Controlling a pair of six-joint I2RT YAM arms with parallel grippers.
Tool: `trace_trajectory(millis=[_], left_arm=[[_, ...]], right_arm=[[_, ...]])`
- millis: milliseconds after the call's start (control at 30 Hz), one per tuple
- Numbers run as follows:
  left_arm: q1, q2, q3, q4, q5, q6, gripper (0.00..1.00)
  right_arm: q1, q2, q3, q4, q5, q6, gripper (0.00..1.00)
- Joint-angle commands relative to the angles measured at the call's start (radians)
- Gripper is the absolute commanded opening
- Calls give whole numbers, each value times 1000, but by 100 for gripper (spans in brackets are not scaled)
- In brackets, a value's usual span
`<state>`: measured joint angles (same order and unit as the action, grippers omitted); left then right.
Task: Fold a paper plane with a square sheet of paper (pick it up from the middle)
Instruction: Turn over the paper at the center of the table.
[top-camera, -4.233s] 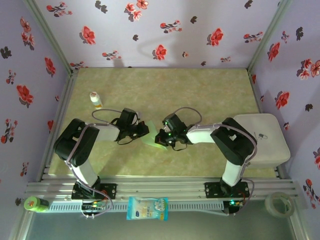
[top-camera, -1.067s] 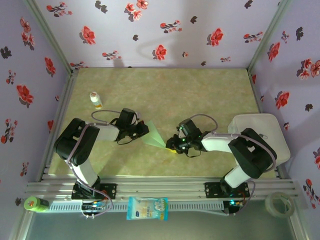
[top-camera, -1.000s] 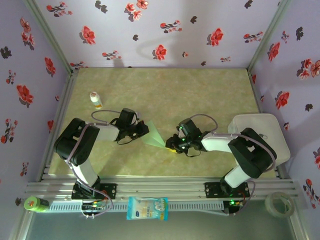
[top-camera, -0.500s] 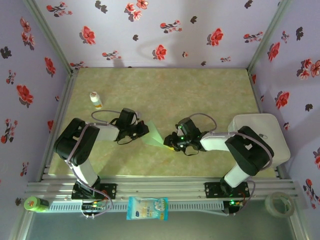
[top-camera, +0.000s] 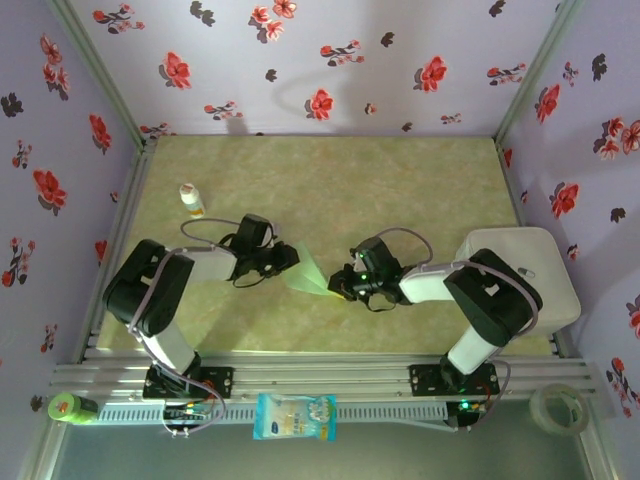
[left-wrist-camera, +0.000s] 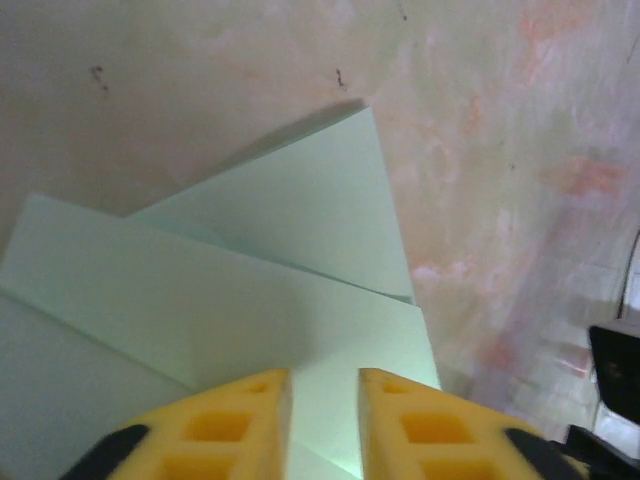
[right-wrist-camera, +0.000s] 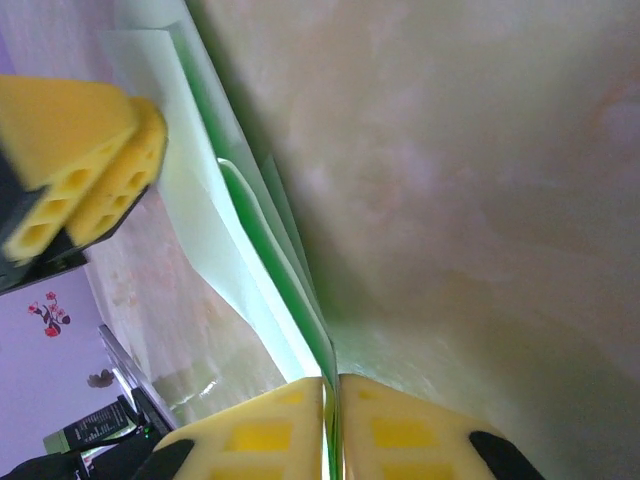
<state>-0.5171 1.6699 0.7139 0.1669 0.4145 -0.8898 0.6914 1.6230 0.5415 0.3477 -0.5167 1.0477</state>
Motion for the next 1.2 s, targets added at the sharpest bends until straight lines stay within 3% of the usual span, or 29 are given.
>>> trace_trajectory(millis=[0, 133, 300, 733, 1167], left_arm=[[6, -128, 56, -118, -40, 22, 31], [-5, -293, 98, -280, -171, 70, 39], [-4, -433, 57, -306, -236, 63, 43], [12, -620, -40, -277, -293, 92, 49], [41, -674, -112, -219, -310, 126, 55]], right_arm=[[-10, -28, -15, 10, -1, -29, 9], [-10, -87, -30, -38, 37, -77, 7], [-12, -154, 2, -166, 79, -188, 5], [-10, -408, 114, -528, 309, -512, 2], [11, -445, 278, -789, 587, -631, 2]])
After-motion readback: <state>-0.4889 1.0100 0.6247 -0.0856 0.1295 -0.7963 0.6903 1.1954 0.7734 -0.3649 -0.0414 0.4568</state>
